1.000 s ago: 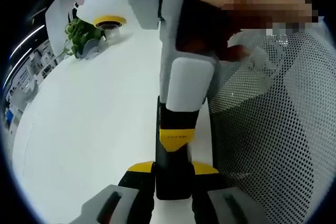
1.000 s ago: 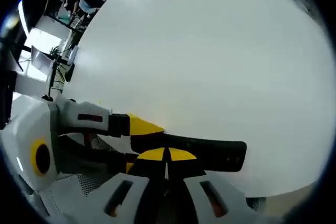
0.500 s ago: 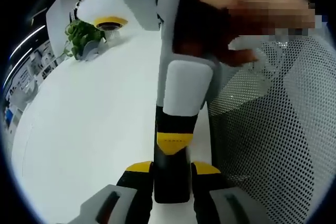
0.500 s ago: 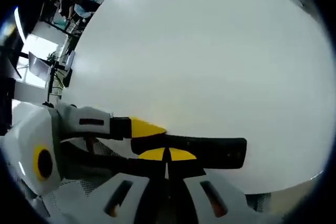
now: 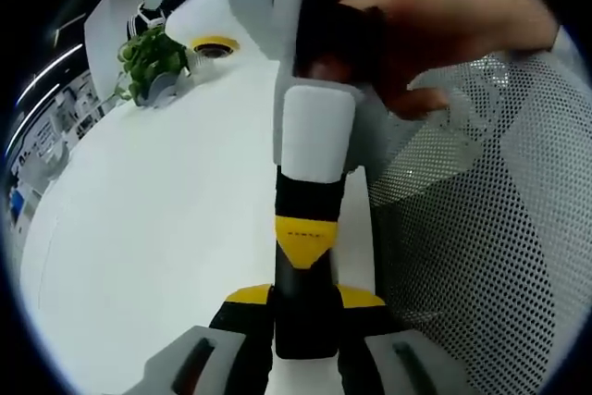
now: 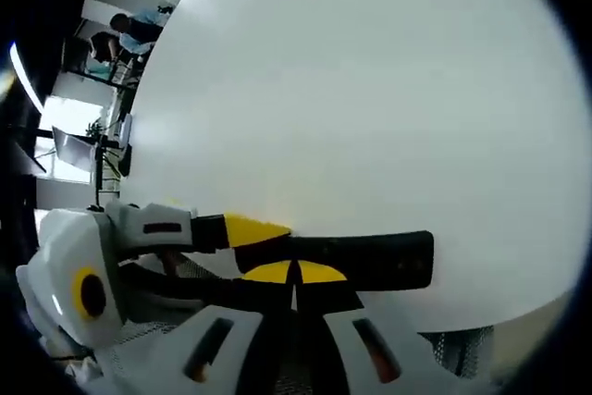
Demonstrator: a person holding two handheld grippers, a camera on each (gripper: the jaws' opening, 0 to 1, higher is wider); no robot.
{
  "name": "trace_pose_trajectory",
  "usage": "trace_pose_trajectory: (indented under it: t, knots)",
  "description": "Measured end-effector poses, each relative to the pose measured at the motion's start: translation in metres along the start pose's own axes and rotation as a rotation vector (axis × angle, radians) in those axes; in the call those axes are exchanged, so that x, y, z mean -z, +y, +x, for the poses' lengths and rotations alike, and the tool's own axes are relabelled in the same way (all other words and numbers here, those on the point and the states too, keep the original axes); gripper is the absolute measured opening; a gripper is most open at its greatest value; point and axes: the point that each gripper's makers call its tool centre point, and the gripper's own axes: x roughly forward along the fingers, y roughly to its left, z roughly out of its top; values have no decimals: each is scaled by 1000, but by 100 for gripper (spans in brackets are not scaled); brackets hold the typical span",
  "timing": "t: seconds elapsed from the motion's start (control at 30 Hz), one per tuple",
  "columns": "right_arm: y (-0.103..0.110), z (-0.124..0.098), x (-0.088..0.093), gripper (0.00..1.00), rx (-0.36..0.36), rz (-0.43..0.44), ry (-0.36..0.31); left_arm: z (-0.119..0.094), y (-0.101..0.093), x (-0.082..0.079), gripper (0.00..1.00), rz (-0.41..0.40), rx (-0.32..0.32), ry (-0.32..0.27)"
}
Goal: Press the specified remote control buttons in sequence, fully releasing each button before pressing the next.
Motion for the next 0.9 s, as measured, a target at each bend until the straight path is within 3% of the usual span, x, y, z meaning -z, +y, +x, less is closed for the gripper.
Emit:
trace_pose_trajectory:
  t: [0.17, 0.33, 0.73, 0.9]
  knots:
    - [0, 0, 2, 0, 47, -93, 0, 1, 0, 0, 25, 0, 0, 1]
    - [2, 0, 2, 0, 81, -126, -12, 1, 0, 0, 25, -1, -1, 2]
    - [0, 1, -1, 0, 52, -122, -16, 2, 0, 0, 25, -3, -7, 4]
    - [0, 0, -2, 0, 20, -66, -18, 3, 0, 1, 25, -3, -7, 3]
